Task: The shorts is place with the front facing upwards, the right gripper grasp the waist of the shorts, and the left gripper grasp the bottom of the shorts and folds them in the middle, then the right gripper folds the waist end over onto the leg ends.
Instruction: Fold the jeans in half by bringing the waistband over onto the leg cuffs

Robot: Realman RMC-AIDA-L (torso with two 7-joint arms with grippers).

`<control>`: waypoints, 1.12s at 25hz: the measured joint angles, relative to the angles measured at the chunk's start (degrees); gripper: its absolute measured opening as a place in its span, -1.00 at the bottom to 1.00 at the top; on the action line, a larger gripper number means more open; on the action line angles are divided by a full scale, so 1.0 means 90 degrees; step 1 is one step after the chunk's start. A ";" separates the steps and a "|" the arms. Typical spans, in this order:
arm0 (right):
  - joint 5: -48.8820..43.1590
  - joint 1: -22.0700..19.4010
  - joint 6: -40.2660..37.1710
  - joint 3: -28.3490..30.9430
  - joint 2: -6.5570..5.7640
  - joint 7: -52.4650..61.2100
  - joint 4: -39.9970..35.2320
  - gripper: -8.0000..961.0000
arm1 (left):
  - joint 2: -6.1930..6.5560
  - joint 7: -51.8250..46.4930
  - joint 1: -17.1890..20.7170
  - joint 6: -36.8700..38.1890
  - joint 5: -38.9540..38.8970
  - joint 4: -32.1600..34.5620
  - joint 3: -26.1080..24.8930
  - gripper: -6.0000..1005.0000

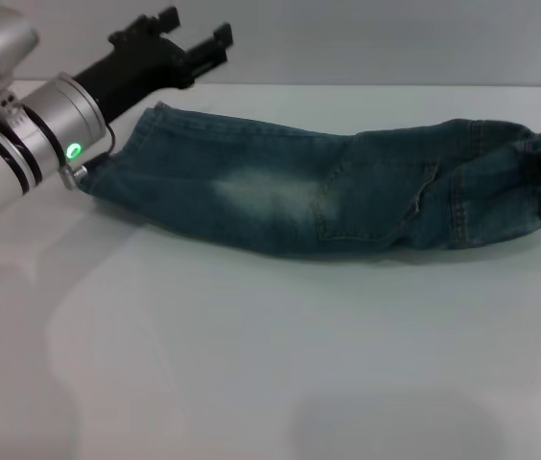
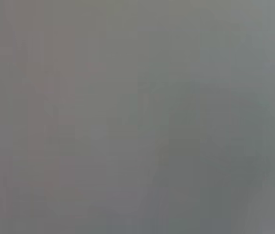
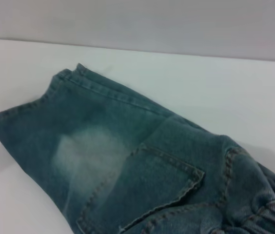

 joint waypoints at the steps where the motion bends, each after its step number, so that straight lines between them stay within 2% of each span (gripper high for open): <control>1: 0.0000 0.0031 -0.0041 0.0002 -0.0013 0.0016 -0.0011 -0.87 | 0.0000 0.0000 0.0011 -0.0017 0.0000 -0.0001 0.0127 0.68; 9: -0.0018 0.0435 -0.0359 0.0003 -0.0122 0.0136 -0.0159 -0.87 | -0.0039 0.0001 0.0088 -0.0437 -0.0030 -0.0076 0.0740 0.68; 21: -0.0020 0.1040 -0.0640 -0.0021 -0.0203 0.0214 -0.0173 -0.87 | -0.0058 0.0316 -0.0077 -0.0652 -0.0041 -0.0860 0.0796 0.67; 28: -0.0020 0.1373 -0.0723 -0.0092 -0.0188 0.0229 -0.0073 -0.87 | -0.0060 0.0569 -0.0398 -0.0447 -0.0046 -0.1693 0.0729 0.67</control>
